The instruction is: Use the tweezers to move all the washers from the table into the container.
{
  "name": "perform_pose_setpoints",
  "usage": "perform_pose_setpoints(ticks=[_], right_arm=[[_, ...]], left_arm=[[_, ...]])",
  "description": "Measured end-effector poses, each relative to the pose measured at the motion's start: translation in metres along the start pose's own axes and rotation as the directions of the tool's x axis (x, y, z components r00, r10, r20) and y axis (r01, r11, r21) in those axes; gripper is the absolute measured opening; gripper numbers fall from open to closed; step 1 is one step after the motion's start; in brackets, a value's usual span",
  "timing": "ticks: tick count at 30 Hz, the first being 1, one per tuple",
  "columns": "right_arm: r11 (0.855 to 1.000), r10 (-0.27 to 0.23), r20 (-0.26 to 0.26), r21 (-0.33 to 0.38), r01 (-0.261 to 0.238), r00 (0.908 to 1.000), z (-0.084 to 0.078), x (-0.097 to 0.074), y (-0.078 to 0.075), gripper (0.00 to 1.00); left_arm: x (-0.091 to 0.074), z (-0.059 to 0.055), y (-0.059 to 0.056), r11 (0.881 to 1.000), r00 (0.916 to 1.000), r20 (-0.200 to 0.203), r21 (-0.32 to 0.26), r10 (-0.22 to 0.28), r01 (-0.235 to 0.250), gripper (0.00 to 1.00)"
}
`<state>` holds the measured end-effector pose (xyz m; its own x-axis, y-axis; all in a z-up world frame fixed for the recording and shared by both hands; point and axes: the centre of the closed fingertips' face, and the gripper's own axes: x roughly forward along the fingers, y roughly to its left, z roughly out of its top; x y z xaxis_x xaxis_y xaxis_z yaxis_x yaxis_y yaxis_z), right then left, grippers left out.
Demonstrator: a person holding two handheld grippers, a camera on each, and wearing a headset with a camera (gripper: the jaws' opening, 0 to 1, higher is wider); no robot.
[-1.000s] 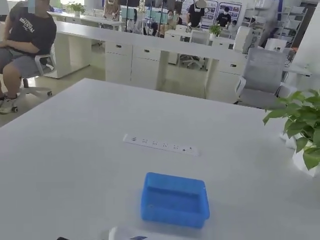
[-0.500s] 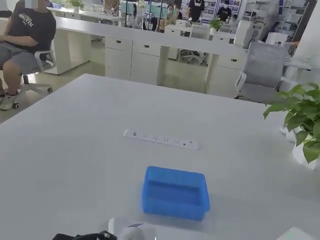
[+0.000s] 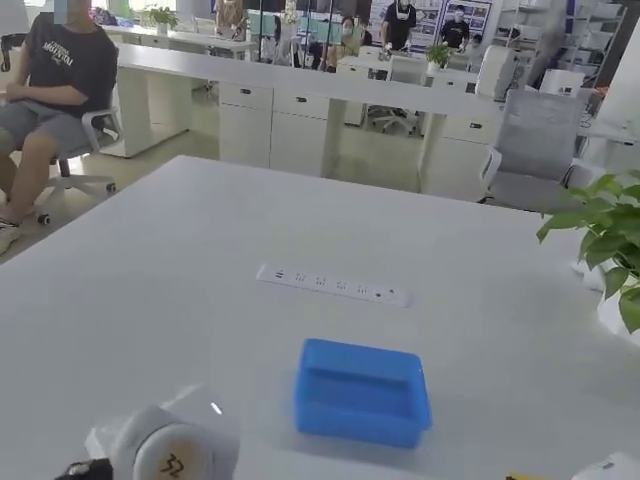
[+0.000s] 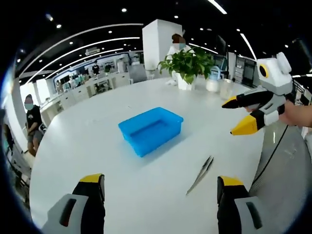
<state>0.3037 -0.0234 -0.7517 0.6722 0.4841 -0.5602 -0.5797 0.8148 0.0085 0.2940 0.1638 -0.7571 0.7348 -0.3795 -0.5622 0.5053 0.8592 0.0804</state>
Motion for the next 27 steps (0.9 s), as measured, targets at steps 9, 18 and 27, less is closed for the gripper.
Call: perform_pose_setpoints(ticks=[9,18,27], right_arm=[[0.992,-0.100,0.119,0.082,0.091,0.9878,0.017,-0.015,-0.025,0.86],[0.989,-0.133,0.153,0.084,0.121,0.9792,0.020,-0.022,-0.031,0.93],[0.990,-0.131,0.167,0.075,0.119,0.9772,0.023,-0.024,-0.031,0.94]], left_arm=[[-0.025,0.009,0.017,0.989,0.9860,0.088,-0.059,0.142,-0.137,0.99],[-0.045,0.013,0.026,0.975,0.9705,0.127,-0.113,0.205,-0.191,0.99],[-0.051,0.009,0.029,0.970,0.9691,0.112,-0.135,0.220,-0.204,0.99]])
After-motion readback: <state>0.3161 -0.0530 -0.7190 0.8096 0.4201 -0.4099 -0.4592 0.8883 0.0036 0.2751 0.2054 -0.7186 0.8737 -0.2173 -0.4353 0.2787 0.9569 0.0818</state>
